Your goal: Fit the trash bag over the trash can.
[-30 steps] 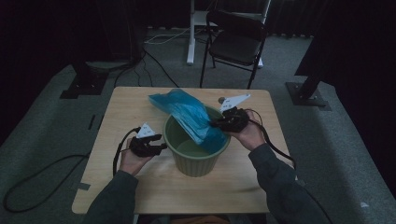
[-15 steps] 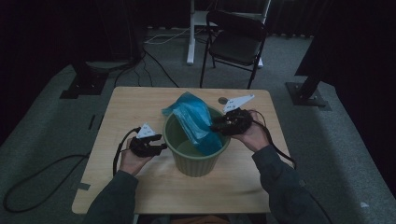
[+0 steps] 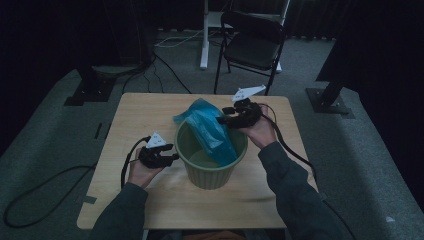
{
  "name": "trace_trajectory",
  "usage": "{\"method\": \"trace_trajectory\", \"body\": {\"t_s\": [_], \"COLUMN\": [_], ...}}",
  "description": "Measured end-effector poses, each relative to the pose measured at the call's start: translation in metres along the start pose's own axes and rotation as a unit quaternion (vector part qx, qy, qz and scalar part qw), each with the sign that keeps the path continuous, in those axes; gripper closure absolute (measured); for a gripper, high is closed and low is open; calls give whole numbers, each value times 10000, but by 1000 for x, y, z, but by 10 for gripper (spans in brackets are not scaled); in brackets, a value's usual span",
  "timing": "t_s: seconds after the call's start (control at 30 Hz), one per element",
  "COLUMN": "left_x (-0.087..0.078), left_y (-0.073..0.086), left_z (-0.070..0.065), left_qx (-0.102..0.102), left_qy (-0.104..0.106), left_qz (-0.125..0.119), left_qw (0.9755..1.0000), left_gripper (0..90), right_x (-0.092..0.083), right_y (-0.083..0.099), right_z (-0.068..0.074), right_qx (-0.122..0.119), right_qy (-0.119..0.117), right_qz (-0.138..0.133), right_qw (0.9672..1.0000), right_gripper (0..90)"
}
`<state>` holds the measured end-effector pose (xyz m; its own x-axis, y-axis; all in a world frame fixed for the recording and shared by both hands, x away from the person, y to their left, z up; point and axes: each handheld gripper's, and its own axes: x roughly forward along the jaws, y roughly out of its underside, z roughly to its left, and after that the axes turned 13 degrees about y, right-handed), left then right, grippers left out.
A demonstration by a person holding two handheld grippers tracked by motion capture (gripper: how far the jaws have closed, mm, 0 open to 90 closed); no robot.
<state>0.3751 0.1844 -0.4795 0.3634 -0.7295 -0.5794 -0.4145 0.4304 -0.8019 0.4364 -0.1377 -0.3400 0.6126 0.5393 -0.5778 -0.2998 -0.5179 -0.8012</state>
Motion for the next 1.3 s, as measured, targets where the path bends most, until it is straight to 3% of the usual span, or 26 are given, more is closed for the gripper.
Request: {"method": "trace_trajectory", "body": {"t_s": [0.37, 0.5, 0.57, 0.67, 0.87, 0.93, 1.07, 1.13, 1.3], "left_x": [0, -1, -1, -2, -7, -11, -18, -20, -29], "left_y": [0, 0, 0, 0, -1, -4, -9, -10, -15], "left_z": [0, 0, 0, 0, 0, 0, 1, 1, 4], "left_qx": [-4, -12, -14, -34, -108, -122, -151, -167, -206], "left_qy": [-1, 0, -4, -30, -33, 118, 223, 204, 198], "left_qz": [-9, 7, 10, -23, -164, -241, -371, -406, -511], "left_qw": [10000, 10000, 10000, 10000, 9998, 9996, 9990, 9988, 9983], "left_gripper": [483, 483, 483, 484, 484, 477, 470, 471, 472], "right_x": [33, 43, 43, 40, 32, 28, 18, 12, 3], "right_y": [-23, -22, -22, -21, -21, -20, -16, -13, 1], "right_z": [2, -1, -1, -3, -1, 1, 8, 12, 12], "right_qx": [-98, -73, -91, -48, -73, -107, -232, -335, -240], "right_qy": [239, 258, 279, 373, 281, 198, 118, 57, -128], "right_qz": [321, 550, 542, 494, 360, 353, 305, 251, 262], "right_qw": [9992, 9981, 9981, 9981, 9989, 9991, 9992, 9991, 9993], "right_gripper": [509, 644, 665, 775, 852, 862, 875, 881, 886]}}
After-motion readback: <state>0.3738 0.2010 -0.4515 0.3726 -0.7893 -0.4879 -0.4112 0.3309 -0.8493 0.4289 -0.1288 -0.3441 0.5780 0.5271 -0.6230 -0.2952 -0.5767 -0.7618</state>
